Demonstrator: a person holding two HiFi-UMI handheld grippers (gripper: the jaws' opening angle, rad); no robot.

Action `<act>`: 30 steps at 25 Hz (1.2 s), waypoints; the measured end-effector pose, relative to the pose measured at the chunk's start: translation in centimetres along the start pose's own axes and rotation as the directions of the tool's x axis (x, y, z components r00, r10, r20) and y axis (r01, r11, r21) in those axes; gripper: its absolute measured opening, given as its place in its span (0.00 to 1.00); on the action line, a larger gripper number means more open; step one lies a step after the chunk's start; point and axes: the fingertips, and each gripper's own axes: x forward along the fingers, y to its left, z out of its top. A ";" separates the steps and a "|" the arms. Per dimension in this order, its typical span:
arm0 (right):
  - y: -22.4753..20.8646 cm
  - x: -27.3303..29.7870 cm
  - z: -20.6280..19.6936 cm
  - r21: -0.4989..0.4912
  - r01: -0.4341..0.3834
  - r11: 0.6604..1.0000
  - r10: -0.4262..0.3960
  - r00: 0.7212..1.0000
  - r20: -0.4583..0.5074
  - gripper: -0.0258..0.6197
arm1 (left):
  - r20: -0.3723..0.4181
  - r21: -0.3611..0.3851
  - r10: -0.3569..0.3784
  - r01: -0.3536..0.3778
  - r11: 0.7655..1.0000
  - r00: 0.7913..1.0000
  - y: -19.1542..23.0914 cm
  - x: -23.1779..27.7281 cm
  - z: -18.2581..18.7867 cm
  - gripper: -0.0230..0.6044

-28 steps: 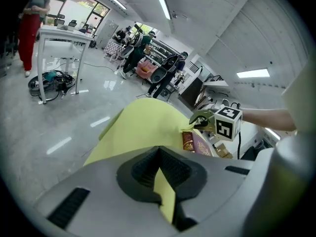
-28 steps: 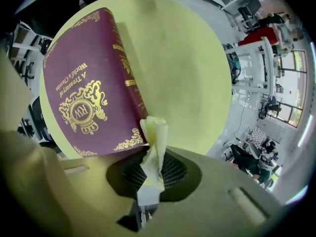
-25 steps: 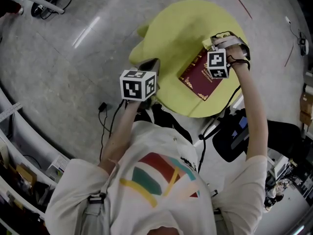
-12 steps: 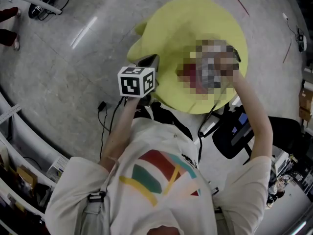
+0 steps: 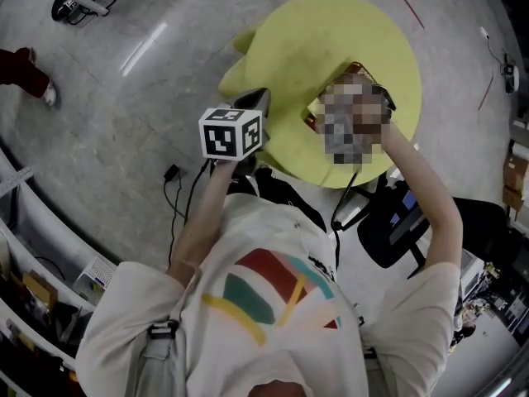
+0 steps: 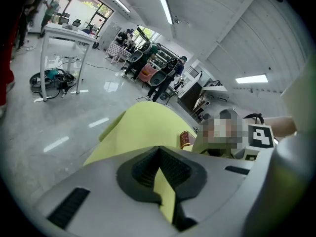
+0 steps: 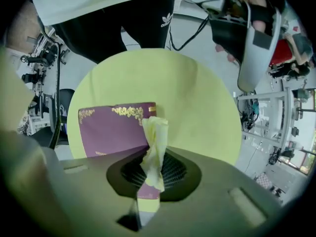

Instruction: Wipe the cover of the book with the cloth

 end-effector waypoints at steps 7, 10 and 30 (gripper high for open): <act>0.1 -1.2 3.7 -0.010 -0.032 0.999 0.033 0.996 0.083 0.08 | 0.035 -0.021 0.021 -0.020 1.000 0.999 0.8 -1.0 0.5 0.06; 0.3 -1.6 4.4 -0.022 -0.030 0.999 0.032 0.995 0.091 0.08 | 0.047 -0.024 0.021 -0.020 1.000 0.999 0.6 -1.4 0.8 0.06; -5.7 -9.1 2.0 0.593 0.228 0.772 -0.408 0.894 0.187 0.08 | 0.161 0.114 -0.075 0.057 0.992 0.984 -5.5 -3.4 6.8 0.06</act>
